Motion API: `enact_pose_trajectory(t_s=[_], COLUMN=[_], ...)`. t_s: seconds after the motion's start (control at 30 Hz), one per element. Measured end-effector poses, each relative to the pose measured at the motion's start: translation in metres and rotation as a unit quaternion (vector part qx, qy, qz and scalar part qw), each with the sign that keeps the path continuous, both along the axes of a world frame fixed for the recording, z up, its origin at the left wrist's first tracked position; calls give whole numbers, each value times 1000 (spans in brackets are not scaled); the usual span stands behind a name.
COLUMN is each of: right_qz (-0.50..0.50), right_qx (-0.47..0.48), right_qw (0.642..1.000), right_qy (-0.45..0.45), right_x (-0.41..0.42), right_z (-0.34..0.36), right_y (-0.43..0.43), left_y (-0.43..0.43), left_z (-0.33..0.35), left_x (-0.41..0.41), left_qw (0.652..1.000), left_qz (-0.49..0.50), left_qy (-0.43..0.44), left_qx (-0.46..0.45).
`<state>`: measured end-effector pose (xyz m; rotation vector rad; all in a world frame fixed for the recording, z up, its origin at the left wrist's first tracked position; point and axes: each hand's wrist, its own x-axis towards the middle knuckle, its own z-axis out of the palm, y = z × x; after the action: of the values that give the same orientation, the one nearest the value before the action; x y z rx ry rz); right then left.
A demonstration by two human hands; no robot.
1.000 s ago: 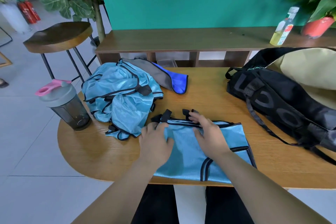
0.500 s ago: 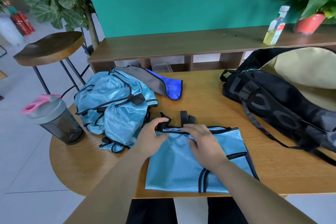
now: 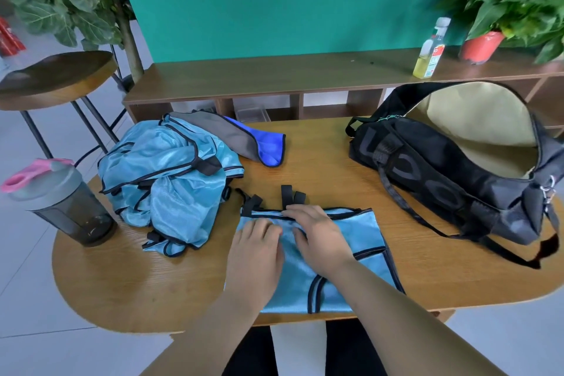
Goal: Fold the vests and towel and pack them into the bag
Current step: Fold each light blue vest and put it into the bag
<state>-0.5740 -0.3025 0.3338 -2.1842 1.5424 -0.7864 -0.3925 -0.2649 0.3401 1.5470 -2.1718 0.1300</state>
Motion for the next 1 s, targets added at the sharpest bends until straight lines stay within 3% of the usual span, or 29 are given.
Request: enact_pose_trajectory(t_s=[0.17,0.33,0.47,0.6,0.67,0.77,0.87,1.0], right_qz=[12,-76,-154,-206,-220,-256,-168,-88], right_qx=[23,-112,25,147,155,64,23,79], right_qw=[1000,981,952,942,938,930,944,943], right_qy=[-8,143,262,219,218,255,282,312], right_x=[-9,-43,-80,-105,-104,-88,-60,-56], right_z=[5,1,5,8,9,20,26,7], right_y=[10,27,29,19,18,26,38,37], left_y=[0,-2,-4,-4,-4,0,10,11], left_z=[-14,-8,-3,-1,2,10,14,4], left_x=[6,4,4,5,4,3,0,0], left_qw=[993,975,963,957,956,968,984,972], left_qz=[32,42,57,61,63,60,43,36], left_qy=[-43,-116,-151,-160,-156,-148,-126,-132], left_qx=[108,187,214,236,242,196,120,189])
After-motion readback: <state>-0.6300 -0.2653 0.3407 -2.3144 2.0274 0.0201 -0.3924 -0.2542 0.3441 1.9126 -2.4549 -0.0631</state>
